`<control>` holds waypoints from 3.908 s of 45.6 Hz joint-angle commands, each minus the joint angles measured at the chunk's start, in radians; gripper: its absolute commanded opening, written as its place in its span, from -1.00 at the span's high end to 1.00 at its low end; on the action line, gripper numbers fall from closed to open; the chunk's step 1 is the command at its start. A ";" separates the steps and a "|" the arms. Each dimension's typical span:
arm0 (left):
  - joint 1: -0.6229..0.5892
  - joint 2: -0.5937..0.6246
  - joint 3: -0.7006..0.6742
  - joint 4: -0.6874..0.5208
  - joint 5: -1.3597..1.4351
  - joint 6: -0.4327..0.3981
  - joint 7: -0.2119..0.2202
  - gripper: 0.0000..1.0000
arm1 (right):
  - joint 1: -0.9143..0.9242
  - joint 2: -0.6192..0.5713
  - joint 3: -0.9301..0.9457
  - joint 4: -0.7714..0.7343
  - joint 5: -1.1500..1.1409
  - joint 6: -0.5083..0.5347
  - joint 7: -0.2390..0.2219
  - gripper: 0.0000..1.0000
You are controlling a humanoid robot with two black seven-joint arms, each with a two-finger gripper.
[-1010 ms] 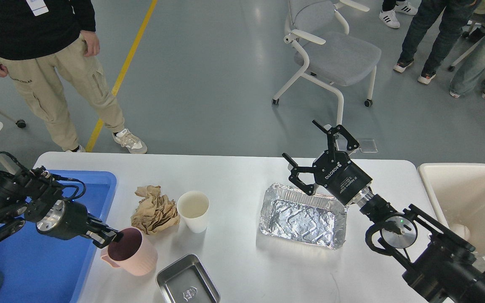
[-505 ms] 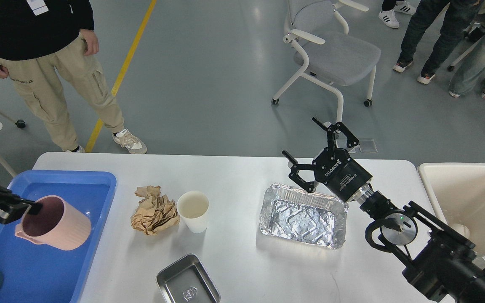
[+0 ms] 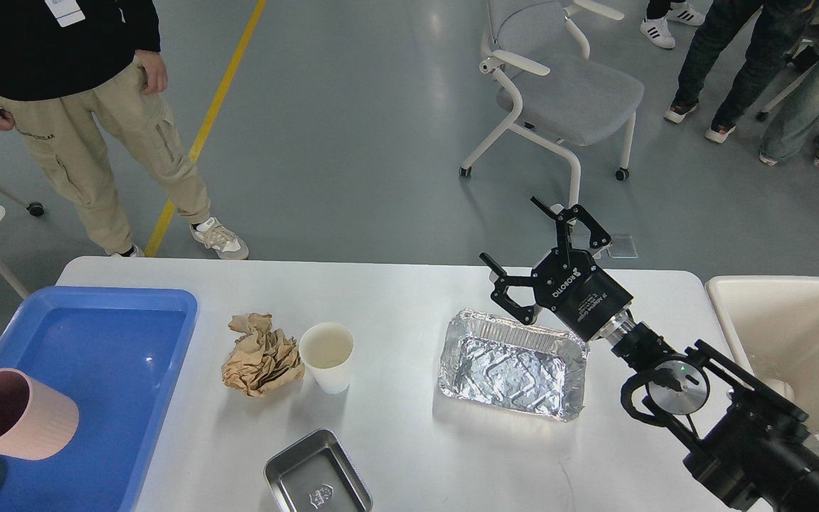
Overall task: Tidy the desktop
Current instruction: 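Lift the pink mug and lower it into the blue bin, then release the mug and raise the left gripper out of the bin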
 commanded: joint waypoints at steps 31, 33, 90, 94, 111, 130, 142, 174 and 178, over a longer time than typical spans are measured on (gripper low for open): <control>0.149 -0.264 0.004 0.215 -0.012 0.096 0.016 0.74 | -0.006 -0.003 -0.001 0.002 -0.001 0.000 0.001 -1.00; 0.151 -0.264 0.004 0.215 -0.014 0.095 0.016 0.63 | -0.006 -0.007 -0.001 0.004 -0.001 0.000 0.001 -1.00; 0.148 -0.414 -0.291 0.453 -1.404 -0.088 0.503 -0.94 | -0.006 -0.035 -0.007 0.007 -0.001 -0.006 0.001 -1.00; 0.128 -0.464 -0.294 0.456 -1.405 -0.088 0.505 -0.94 | -0.007 -0.041 -0.007 0.007 -0.001 -0.006 0.001 -1.00; 0.097 -0.487 -0.274 0.275 -1.448 -0.078 0.516 -0.94 | -0.010 -0.041 -0.008 0.007 -0.001 -0.008 0.001 -1.00; 0.192 -0.153 -0.279 -0.154 -1.629 -0.011 0.556 -0.94 | -0.010 -0.033 -0.013 0.005 -0.001 -0.009 0.001 -1.00; 0.233 0.035 -0.272 -0.389 -1.704 0.049 0.543 -0.94 | -0.012 -0.038 -0.015 0.007 -0.001 -0.009 -0.001 -1.00; 0.221 -0.089 -0.260 -0.207 -1.402 0.147 0.439 -0.94 | -0.018 -0.032 -0.012 0.015 -0.003 -0.008 0.001 -1.00; 0.218 -0.146 -0.259 -0.142 -1.381 0.132 0.437 -0.94 | -0.018 -0.030 -0.012 0.015 -0.003 -0.008 0.001 -1.00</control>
